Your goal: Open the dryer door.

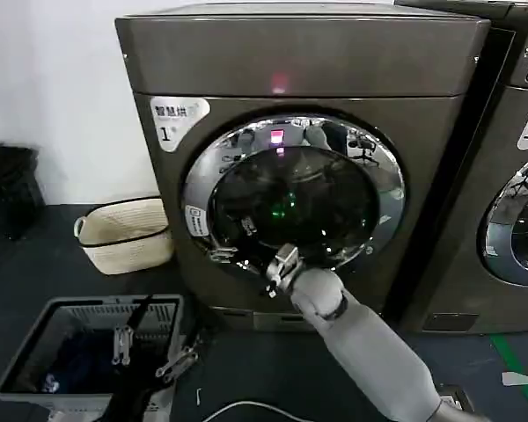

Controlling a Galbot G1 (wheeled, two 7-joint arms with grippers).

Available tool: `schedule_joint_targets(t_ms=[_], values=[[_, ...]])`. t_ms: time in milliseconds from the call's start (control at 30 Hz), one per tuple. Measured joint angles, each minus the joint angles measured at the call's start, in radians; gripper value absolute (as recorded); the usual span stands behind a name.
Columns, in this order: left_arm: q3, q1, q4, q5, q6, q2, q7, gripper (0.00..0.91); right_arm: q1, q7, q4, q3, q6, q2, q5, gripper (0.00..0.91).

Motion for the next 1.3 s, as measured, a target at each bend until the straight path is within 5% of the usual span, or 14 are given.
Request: schedule_joint_targets(t_ms=[733,1300], values=[[-0.005,0.007,0.004,0.001,-0.010,-0.004,-0.001,0.907,0.057,-0.104,-0.107,-0.034,0.039,0.047,0.009,0.907],[-0.016,-0.001,0.023,-0.002,-0.018,-0.006,-0.005,0.907,0.077,-0.267,-0.141,-0.054,0.087,0.024,0.095,0.907]])
